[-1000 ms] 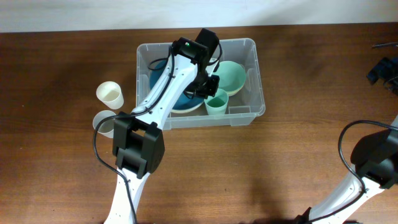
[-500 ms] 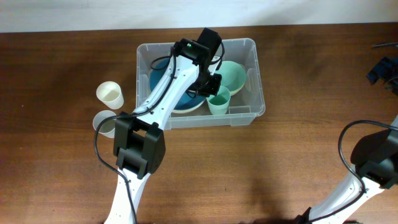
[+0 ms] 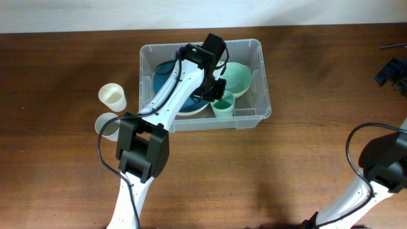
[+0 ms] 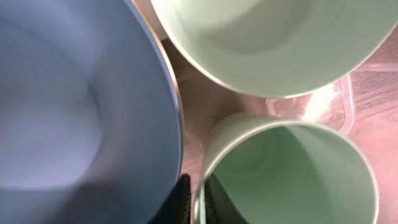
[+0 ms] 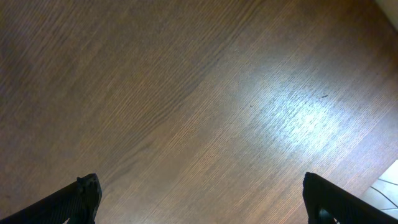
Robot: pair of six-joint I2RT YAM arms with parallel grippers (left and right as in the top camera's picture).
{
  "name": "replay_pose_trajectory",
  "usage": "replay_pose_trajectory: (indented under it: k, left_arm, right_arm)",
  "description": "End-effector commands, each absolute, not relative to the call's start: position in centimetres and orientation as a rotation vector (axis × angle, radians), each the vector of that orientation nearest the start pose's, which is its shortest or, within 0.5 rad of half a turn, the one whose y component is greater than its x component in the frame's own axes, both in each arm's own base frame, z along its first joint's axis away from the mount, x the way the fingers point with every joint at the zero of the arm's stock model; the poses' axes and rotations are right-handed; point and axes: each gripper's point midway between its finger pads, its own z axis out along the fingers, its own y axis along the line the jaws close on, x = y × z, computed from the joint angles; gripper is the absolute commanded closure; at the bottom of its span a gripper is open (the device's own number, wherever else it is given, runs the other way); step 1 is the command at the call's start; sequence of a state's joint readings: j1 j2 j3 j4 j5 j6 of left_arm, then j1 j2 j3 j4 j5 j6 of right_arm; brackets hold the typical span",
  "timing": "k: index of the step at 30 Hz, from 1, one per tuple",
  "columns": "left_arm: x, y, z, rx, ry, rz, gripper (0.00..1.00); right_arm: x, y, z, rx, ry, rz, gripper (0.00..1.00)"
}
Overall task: Pack container
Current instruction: 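Lower the green cup into the bin beside the green bowl, release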
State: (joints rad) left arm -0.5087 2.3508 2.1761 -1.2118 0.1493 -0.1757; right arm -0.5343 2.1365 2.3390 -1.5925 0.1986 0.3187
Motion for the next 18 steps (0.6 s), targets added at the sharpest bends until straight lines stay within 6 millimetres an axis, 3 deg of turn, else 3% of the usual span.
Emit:
replay_pose_trajectory:
  k: [1,9,18]
  left_arm:
    - [42.4,-26.7,6.9,0.544,2.968,-0.29,0.84]
    - [42.5,-26.8,7.0,0.543,2.963,-0.292,0.74]
    - [43.4,-27.3,8.6,0.541,2.915,-0.311,0.73]
  right_arm:
    - [35.5,-25.1,20.8,1.262,2.677,-0.345,0.01]
    - [35.5,-25.1,20.8,1.262,2.677,-0.345,0.01]
    - [35.5,-25.1,20.8,1.262,2.677,-0.345,0.01]
